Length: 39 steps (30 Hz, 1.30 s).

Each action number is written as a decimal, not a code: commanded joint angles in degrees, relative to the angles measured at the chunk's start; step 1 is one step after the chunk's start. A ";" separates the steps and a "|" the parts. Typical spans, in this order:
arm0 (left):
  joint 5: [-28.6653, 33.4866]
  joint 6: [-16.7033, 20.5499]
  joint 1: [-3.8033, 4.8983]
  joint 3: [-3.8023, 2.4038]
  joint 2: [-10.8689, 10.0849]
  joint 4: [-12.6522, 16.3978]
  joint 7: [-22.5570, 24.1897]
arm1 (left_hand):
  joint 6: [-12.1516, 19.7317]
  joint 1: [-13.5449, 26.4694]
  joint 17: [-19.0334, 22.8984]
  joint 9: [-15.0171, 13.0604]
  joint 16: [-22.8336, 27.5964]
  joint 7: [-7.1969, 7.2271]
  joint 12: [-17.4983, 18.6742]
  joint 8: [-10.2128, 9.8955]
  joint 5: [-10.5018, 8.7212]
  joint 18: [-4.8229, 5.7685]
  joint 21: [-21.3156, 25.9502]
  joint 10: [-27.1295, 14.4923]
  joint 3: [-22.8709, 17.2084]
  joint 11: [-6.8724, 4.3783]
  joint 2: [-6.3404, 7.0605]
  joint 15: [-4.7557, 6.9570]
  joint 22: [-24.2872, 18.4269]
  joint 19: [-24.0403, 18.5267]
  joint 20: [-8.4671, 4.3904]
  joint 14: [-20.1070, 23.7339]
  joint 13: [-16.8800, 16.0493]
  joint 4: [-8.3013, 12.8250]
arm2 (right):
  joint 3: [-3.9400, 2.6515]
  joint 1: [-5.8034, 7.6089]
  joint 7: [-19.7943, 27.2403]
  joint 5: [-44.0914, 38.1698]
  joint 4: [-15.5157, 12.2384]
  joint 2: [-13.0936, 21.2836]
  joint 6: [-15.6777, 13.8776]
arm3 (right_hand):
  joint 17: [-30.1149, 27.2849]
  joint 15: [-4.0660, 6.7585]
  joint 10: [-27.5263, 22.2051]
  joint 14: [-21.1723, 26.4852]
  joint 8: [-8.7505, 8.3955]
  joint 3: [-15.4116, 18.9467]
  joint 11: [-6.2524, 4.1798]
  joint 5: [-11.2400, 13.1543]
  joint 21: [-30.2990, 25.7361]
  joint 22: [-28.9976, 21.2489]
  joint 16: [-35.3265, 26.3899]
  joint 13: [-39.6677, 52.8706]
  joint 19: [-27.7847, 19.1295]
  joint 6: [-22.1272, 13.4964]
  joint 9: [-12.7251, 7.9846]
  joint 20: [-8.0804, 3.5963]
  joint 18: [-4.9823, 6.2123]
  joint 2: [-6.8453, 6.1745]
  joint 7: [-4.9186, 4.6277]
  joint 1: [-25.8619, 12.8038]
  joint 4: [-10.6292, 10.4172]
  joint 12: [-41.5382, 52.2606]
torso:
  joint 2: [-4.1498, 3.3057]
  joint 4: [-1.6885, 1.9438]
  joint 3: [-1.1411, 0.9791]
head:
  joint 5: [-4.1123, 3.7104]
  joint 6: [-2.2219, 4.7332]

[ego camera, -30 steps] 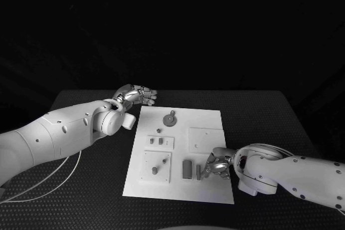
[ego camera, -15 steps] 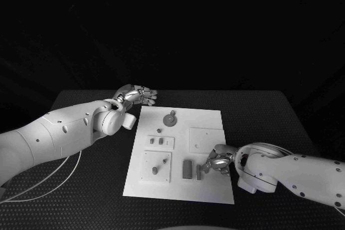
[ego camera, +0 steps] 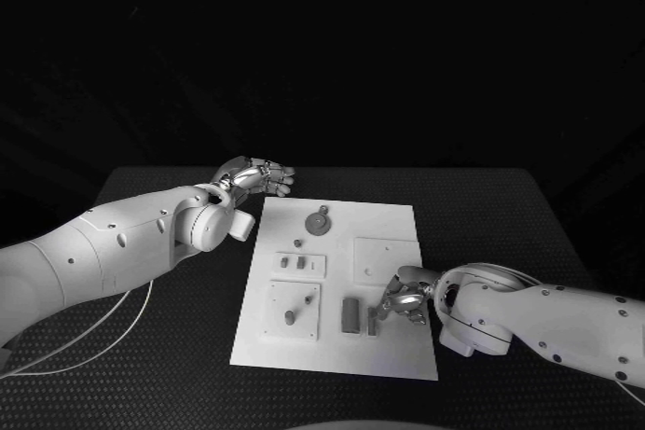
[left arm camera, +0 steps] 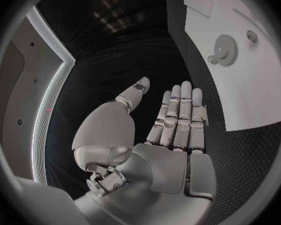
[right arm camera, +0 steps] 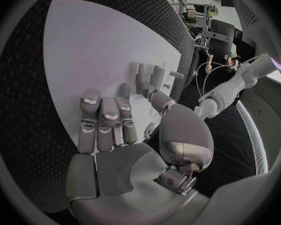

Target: Assemble the parts on the task board

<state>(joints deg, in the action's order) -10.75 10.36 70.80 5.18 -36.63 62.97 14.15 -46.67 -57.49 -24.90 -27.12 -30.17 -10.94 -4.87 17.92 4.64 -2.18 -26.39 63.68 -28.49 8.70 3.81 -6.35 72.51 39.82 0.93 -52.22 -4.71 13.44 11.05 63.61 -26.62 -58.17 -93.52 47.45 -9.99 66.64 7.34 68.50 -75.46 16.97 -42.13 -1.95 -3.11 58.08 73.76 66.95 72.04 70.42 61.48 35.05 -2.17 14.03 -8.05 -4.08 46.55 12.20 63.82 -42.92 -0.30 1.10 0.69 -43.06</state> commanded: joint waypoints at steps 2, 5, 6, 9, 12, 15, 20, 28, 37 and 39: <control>-0.04 -0.83 0.06 -0.04 0.08 0.17 0.31 | 0.02 0.51 -0.11 0.10 0.22 0.41 -0.32 0.28 -0.23 -0.80 0.32 0.28 0.06 0.04 -0.02 -0.35 0.08 0.27 0.01 -0.22 0.09 -0.34 | 0.20 -0.25 -0.88 -1.37 0.35 -0.50 0.94 | 0.06 0.27 0.39 0.15 0.08 0.10 0.04 0.33 0.31 0.06 -0.19 0.06 -0.18 -0.23 0.00 -0.27 0.97 0.78 -0.29 -0.05 0.44 0.39 | 0.01 0.00 -0.01 | -0.05 -0.08; -0.05 -0.84 0.06 -0.04 0.06 0.17 0.29 | 0.03 0.51 -0.12 0.11 0.24 0.41 -0.32 0.28 -0.23 -0.80 0.33 0.28 0.05 0.04 -0.02 -0.35 0.09 0.28 0.01 -0.22 0.09 -0.34 | 0.20 -0.25 -1.27 -1.98 0.57 -0.68 1.05 | 0.06 0.27 0.40 0.15 0.09 0.10 0.04 0.33 0.31 0.06 -0.19 0.07 -0.18 -0.22 0.01 -0.26 0.97 0.83 -0.29 -0.08 0.48 0.40 | -0.02 0.02 0.01 | -0.06 -0.12; -0.05 -0.85 0.06 -0.04 0.07 0.16 0.29 | 0.03 0.51 -0.13 0.11 0.24 0.41 -0.32 0.29 -0.23 -0.80 0.34 0.28 0.05 0.04 -0.02 -0.35 0.09 0.28 0.01 -0.23 0.09 -0.34 | 0.21 -0.25 -1.34 -2.16 0.65 -0.72 1.11 | 0.07 0.27 0.42 0.15 0.10 0.07 0.04 0.33 0.31 0.06 -0.19 0.10 -0.20 -0.20 0.01 -0.25 0.97 0.90 -0.29 -0.05 0.59 0.42 | -0.02 0.02 0.01 | -0.06 -0.12; -0.05 -0.87 0.06 -0.04 0.07 0.17 0.29 | 0.03 0.49 -0.14 0.11 0.25 0.42 -0.32 0.29 -0.23 -0.80 0.35 0.28 0.05 0.04 -0.02 -0.35 0.10 0.28 0.01 -0.23 0.10 -0.34 | 0.21 -0.25 -1.43 -2.33 0.67 -0.72 1.03 | 0.07 0.27 0.45 0.16 0.10 -0.09 0.03 0.33 0.30 0.06 -0.20 0.13 -0.23 -0.19 0.02 -0.23 0.97 1.13 -0.28 0.10 0.96 0.45 | 0.03 0.00 0.01 | -0.03 -0.16; -0.05 -0.88 0.06 -0.04 0.07 0.17 0.28 | 0.03 0.49 -0.15 0.12 0.27 0.42 -0.32 0.30 -0.23 -0.80 0.35 0.28 0.04 0.04 -0.02 -0.35 0.11 0.28 0.01 -0.23 0.10 -0.34 | 0.21 -0.25 -1.42 -2.43 0.71 -0.77 0.88 | 0.07 0.28 0.51 0.16 0.11 -0.49 0.01 0.33 0.30 0.05 -0.22 0.18 -0.25 -0.16 0.04 -0.22 0.97 1.62 -0.26 0.40 1.35 0.50 | 0.03 0.00 0.01 | -0.03 -0.17; -0.06 -0.89 0.06 -0.04 0.07 0.18 0.29 | 0.03 0.47 -0.17 0.12 0.27 0.42 -0.33 0.30 -0.23 -0.80 0.36 0.29 0.04 0.03 -0.02 -0.35 0.12 0.28 0.01 -0.23 0.10 -0.34 | 0.21 -0.25 -1.34 -2.43 0.73 -0.82 0.80 | 0.07 0.29 0.59 0.17 0.11 -1.07 0.00 0.33 0.28 0.03 -0.23 0.25 -0.27 -0.12 0.04 -0.19 0.97 2.12 -0.25 0.68 1.61 0.57 | 0.03 -0.03 0.01 | -0.05 -0.14; -0.06 -0.86 0.06 -0.04 0.07 0.17 0.29 | 0.03 0.46 -0.19 0.13 0.29 0.42 -0.33 0.31 -0.23 -0.81 0.37 0.30 0.03 0.03 -0.03 -0.35 0.13 0.29 0.01 -0.24 0.11 -0.34 | 0.21 -0.25 -1.24 -2.43 0.91 -0.83 0.67 | 0.08 0.30 0.82 0.15 0.14 -1.91 -0.01 0.33 0.29 0.01 -0.24 0.42 -0.27 -0.02 0.06 -0.14 0.97 2.74 -0.23 1.09 2.02 0.80 | 0.01 -0.01 0.01 | -0.07 -0.09; -0.06 -0.92 0.06 -0.04 0.10 0.17 0.31 | 0.02 0.46 -0.22 0.14 0.32 0.42 -0.34 0.32 -0.23 -0.80 0.39 0.30 0.03 0.03 -0.03 -0.35 0.15 0.29 0.01 -0.24 0.12 -0.36 | 0.20 -0.25 -0.63 -2.18 0.91 -0.62 -0.11 | 0.08 0.26 0.87 0.11 0.14 -1.76 0.02 0.34 0.35 0.00 -0.24 0.44 -0.17 0.04 0.07 0.02 0.97 1.75 -0.26 0.09 1.89 0.79 | 0.03 -0.03 -0.01 | -0.10 -0.02; -0.06 -0.78 0.06 -0.04 0.07 0.02 0.53 | 0.02 0.49 -0.27 0.15 0.34 0.42 -0.36 0.34 -0.25 -0.80 0.41 0.33 0.05 0.03 -0.02 -0.35 0.18 0.31 0.02 -0.27 0.13 -0.39 | -0.36 0.06 4.42 3.18 1.25 1.01 -0.42 | -0.05 0.03 -0.24 0.05 -0.42 -0.31 0.34 -0.11 0.23 -0.22 -0.51 -0.24 -0.04 -0.51 -0.32 0.11 0.97 -4.64 -0.55 -1.84 0.04 -0.50 | 0.13 -0.08 0.02 | -0.22 0.69; -0.06 -0.71 0.06 -0.04 0.08 -0.04 0.68 | 0.01 0.49 -0.28 0.16 0.35 0.42 -0.36 0.34 -0.25 -0.80 0.42 0.33 0.05 0.02 -0.01 -0.34 0.19 0.31 0.02 -0.27 0.13 -0.39 | -0.72 0.41 5.66 4.24 1.54 1.25 -0.54 | -0.02 -0.01 -1.00 0.18 -0.62 0.17 0.44 -0.18 0.15 -0.25 -0.57 -0.56 -0.14 -0.87 -0.40 0.03 0.97 -5.63 -0.69 -1.98 -0.43 -1.12 | 0.18 -0.10 0.03 | -0.32 0.94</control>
<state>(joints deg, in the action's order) -10.76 10.28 70.81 5.18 -36.63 62.89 14.10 -46.67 -57.52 -25.13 -27.03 -30.17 -10.94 -4.87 17.92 4.64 -2.18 -26.16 63.68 -28.49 8.70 3.84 -6.50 72.60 39.82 0.93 -52.37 -4.68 13.44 10.44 63.83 -24.30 -56.88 -92.18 48.62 -10.28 66.62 7.43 67.78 -75.30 15.97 -41.98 -1.48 -3.11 57.98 73.56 66.56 71.56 70.17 60.87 34.24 -2.15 14.08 -13.34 -4.60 44.59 11.97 62.92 -42.80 -0.37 1.10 0.46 -42.41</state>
